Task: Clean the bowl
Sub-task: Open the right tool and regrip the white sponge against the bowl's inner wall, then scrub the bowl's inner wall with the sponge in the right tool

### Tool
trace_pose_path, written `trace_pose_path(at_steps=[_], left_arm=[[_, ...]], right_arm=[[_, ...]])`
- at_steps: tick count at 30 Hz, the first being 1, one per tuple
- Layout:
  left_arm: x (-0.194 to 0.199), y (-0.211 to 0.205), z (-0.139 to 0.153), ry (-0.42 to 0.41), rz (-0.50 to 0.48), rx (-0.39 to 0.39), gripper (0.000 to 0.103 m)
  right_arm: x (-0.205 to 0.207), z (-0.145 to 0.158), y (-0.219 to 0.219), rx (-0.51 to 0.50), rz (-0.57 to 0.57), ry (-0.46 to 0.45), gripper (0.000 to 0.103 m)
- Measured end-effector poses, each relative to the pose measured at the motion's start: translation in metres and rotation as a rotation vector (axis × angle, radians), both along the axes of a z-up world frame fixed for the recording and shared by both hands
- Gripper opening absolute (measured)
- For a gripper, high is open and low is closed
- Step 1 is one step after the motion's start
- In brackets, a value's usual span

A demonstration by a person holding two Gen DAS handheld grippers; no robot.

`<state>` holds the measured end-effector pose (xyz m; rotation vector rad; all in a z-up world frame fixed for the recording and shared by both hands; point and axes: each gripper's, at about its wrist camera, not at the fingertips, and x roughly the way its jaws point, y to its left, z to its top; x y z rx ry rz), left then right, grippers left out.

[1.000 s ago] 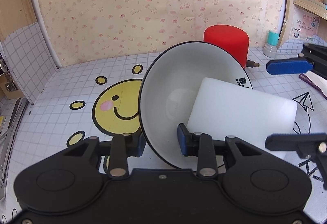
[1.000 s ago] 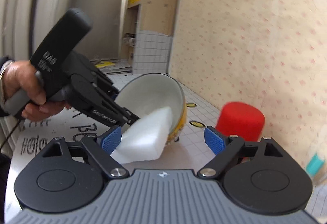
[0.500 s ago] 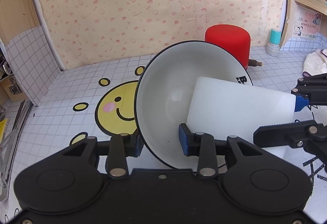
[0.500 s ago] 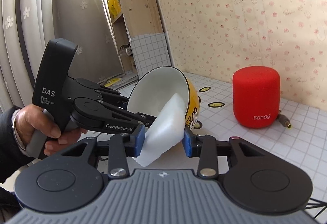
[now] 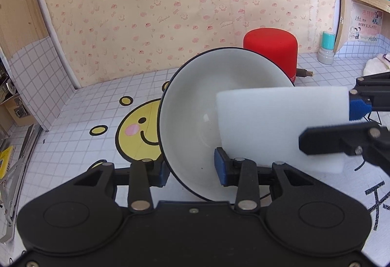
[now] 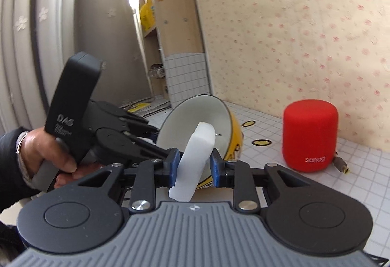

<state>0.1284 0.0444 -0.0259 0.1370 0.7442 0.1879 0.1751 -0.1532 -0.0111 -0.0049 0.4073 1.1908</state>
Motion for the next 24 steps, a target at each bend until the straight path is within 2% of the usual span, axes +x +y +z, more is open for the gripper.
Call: trace_pose_path(at_steps=[10, 14, 17, 21, 24], left_arm=[[-0.001, -0.002, -0.002, -0.014, -0.001, 0.007, 0.040], [-0.001, -0.003, -0.002, -0.017, -0.006, 0.003, 0.040], [-0.001, -0.002, -0.003, -0.018, -0.004, -0.004, 0.041], [-0.001, 0.002, -0.002, -0.014, -0.005, -0.030, 0.041], [0.000, 0.003, -0.002, -0.008, -0.006, -0.042, 0.041]], right_arm=[[0.006, -0.004, 0.022, -0.014, -0.073, 0.055, 0.029], [0.009, -0.006, 0.029, -0.028, -0.093, 0.058, 0.021], [0.010, -0.005, 0.031, -0.027, -0.085, 0.051, 0.020], [0.006, -0.002, 0.029, -0.036, -0.084, -0.008, 0.020], [0.000, 0.007, 0.031, -0.077, -0.088, -0.120, 0.020]])
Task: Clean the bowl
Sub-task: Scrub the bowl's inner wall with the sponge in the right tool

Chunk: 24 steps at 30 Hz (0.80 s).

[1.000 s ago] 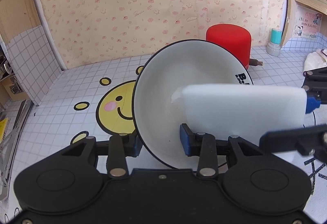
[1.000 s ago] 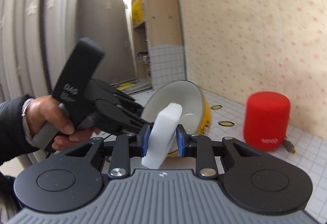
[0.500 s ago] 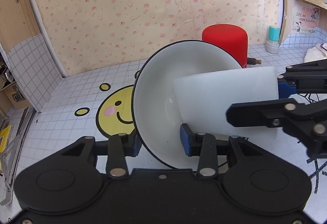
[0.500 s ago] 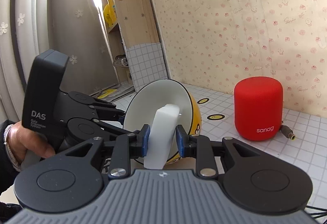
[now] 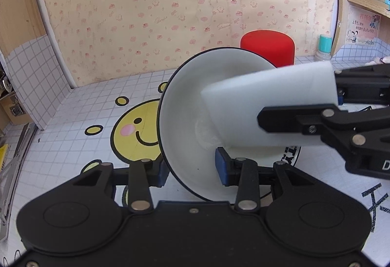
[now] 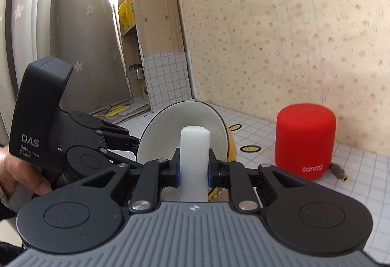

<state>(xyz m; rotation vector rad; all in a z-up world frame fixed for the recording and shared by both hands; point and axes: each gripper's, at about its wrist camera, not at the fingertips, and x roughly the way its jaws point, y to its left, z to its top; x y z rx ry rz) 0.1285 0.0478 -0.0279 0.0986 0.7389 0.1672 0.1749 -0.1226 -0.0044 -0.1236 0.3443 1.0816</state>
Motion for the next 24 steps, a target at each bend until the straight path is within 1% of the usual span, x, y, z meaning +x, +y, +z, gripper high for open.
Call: trace_pose_path(at_steps=[2, 3, 4, 5, 6, 8, 12, 13, 14, 16, 18, 21, 23, 24], left_arm=[[0.001, -0.001, 0.001, 0.005, -0.001, 0.005, 0.041], [0.001, -0.001, 0.001, 0.006, -0.001, 0.005, 0.041], [0.001, -0.001, 0.000, 0.006, 0.000, 0.004, 0.041], [0.001, -0.001, 0.000, 0.005, 0.000, 0.002, 0.041], [0.000, -0.001, 0.000, 0.004, 0.001, 0.001, 0.041], [0.000, -0.002, 0.000, 0.003, 0.004, 0.000, 0.041], [0.002, -0.009, 0.000, 0.006, 0.004, 0.026, 0.041], [0.002, -0.010, 0.000, 0.007, 0.007, 0.031, 0.041], [0.003, -0.011, 0.001, 0.008, 0.010, 0.036, 0.041], [0.003, -0.012, 0.001, 0.011, 0.014, 0.037, 0.041], [0.003, -0.012, 0.001, 0.015, 0.017, 0.036, 0.042], [0.003, -0.015, 0.001, 0.019, 0.022, 0.048, 0.045], [0.004, -0.019, 0.000, 0.022, 0.020, 0.068, 0.050], [0.005, -0.020, 0.000, 0.022, 0.021, 0.072, 0.050]], right_arm=[[-0.005, 0.006, 0.002, -0.033, -0.005, -0.087, 0.020], [-0.006, 0.008, 0.003, -0.044, -0.004, -0.112, 0.020], [-0.009, 0.009, 0.006, -0.079, 0.006, -0.173, 0.020], [-0.010, 0.010, 0.009, -0.105, 0.015, -0.214, 0.020], [-0.010, 0.009, 0.011, -0.118, 0.022, -0.231, 0.020], [-0.008, 0.005, 0.012, -0.130, 0.025, -0.232, 0.020], [-0.007, 0.000, 0.010, -0.143, 0.064, -0.188, 0.020], [-0.004, -0.002, 0.009, -0.133, 0.091, -0.140, 0.020], [-0.002, -0.003, 0.008, -0.126, 0.099, -0.119, 0.020], [0.000, -0.004, 0.005, -0.111, 0.105, -0.094, 0.020], [0.003, 0.000, -0.001, -0.056, 0.094, -0.069, 0.020], [0.003, 0.004, -0.007, 0.007, 0.057, -0.091, 0.020], [0.000, 0.003, -0.006, -0.015, 0.033, -0.133, 0.020], [-0.001, 0.001, -0.004, -0.040, 0.025, -0.149, 0.020]])
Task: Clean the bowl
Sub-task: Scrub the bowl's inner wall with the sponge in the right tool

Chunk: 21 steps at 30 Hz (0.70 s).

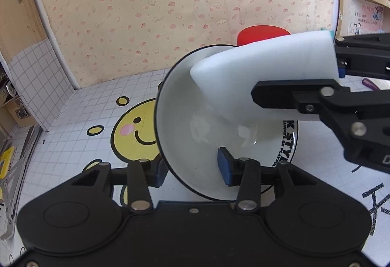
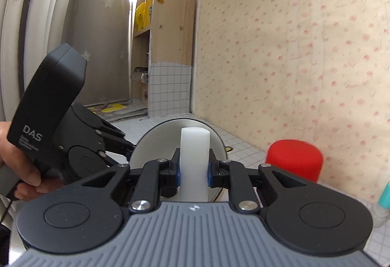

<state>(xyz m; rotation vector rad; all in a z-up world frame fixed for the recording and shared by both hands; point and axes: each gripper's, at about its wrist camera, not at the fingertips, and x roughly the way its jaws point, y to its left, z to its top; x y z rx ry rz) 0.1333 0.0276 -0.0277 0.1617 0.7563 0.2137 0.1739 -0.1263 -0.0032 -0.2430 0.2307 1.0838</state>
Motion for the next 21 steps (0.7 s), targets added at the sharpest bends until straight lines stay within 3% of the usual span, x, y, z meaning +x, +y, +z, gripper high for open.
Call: trace_pose_path(at_steps=[2, 10, 13, 16, 21], left_arm=[[0.001, -0.001, 0.000, -0.006, 0.003, -0.013, 0.051], [0.004, 0.001, -0.003, -0.044, 0.020, -0.082, 0.051], [0.004, 0.000, -0.005, -0.057, 0.017, -0.080, 0.051], [0.005, -0.002, -0.004, -0.050, 0.020, -0.081, 0.045], [-0.001, -0.004, 0.002, -0.013, -0.034, -0.025, 0.038]], right_arm=[[0.000, -0.005, 0.005, -0.051, -0.020, -0.022, 0.020], [0.017, -0.010, 0.001, -0.046, -0.030, 0.120, 0.020], [0.019, -0.011, 0.000, -0.039, -0.030, 0.133, 0.020], [0.019, -0.011, 0.000, -0.035, -0.033, 0.143, 0.021], [0.016, -0.009, -0.002, -0.013, -0.021, 0.136, 0.021]])
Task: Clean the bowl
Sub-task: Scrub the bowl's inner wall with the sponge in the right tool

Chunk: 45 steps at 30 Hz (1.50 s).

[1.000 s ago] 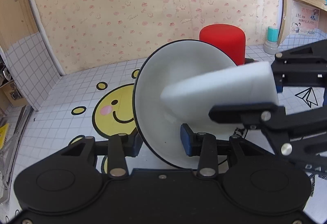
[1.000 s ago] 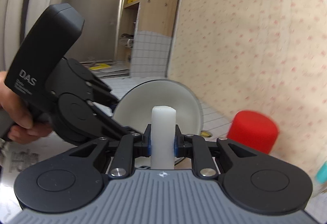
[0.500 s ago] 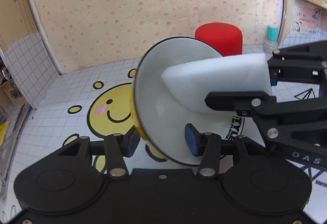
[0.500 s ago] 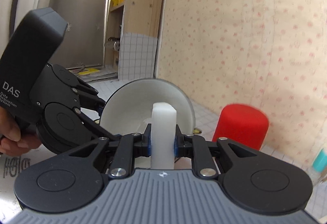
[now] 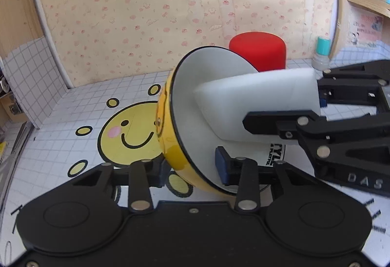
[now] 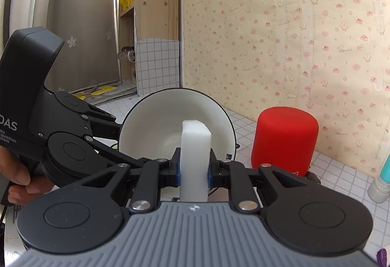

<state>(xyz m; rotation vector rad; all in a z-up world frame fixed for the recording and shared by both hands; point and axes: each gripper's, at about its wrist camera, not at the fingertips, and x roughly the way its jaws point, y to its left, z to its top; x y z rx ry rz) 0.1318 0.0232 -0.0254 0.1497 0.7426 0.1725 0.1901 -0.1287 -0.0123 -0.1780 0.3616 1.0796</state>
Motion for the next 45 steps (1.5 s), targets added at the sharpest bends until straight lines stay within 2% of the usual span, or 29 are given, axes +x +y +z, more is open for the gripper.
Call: trace_pose_path(at_steps=[4, 8, 12, 15, 21, 25, 27, 29, 33, 35, 40, 42, 43, 45], left_arm=[[-0.008, 0.001, 0.004, 0.038, -0.045, 0.071, 0.038], [-0.010, 0.006, 0.006, 0.045, -0.059, 0.058, 0.038], [-0.010, 0.007, 0.006, 0.045, -0.068, 0.056, 0.038], [-0.009, 0.009, 0.006, 0.045, -0.069, 0.039, 0.038], [-0.008, 0.011, 0.005, 0.041, -0.065, 0.031, 0.039], [-0.009, 0.011, 0.004, 0.039, -0.065, 0.033, 0.040], [-0.009, 0.011, 0.003, 0.039, -0.063, 0.031, 0.041], [-0.008, 0.011, 0.003, 0.040, -0.060, 0.033, 0.042], [-0.007, 0.012, 0.003, 0.042, -0.057, 0.033, 0.044], [-0.006, 0.012, 0.003, 0.045, -0.050, 0.037, 0.047], [-0.004, 0.007, 0.001, 0.038, -0.025, 0.062, 0.052], [-0.002, 0.005, 0.000, 0.036, -0.013, 0.067, 0.063], [-0.001, 0.003, -0.001, 0.029, 0.012, 0.073, 0.072], [-0.001, 0.000, -0.004, 0.010, 0.026, 0.095, 0.073]], right_arm=[[-0.008, 0.005, -0.001, 0.026, 0.028, -0.041, 0.021], [-0.020, 0.007, 0.003, -0.001, 0.040, -0.148, 0.021], [-0.021, 0.004, 0.007, -0.052, 0.041, -0.179, 0.021], [-0.019, 0.001, 0.009, -0.106, 0.092, -0.142, 0.021], [-0.020, 0.001, 0.008, -0.094, 0.143, -0.101, 0.021], [-0.019, 0.007, 0.000, -0.007, 0.123, -0.084, 0.021], [-0.016, 0.011, -0.007, 0.032, 0.068, -0.103, 0.021], [-0.016, 0.009, -0.004, -0.006, 0.045, -0.122, 0.021], [-0.014, 0.000, 0.006, -0.091, 0.056, -0.104, 0.021], [-0.013, -0.001, 0.008, -0.094, 0.090, -0.072, 0.021], [-0.007, -0.002, 0.005, -0.073, 0.090, -0.003, 0.021], [-0.006, -0.003, 0.004, -0.071, 0.089, 0.011, 0.021], [-0.006, -0.003, 0.004, -0.073, 0.091, 0.014, 0.021], [-0.006, -0.003, 0.005, -0.075, 0.092, 0.019, 0.021]])
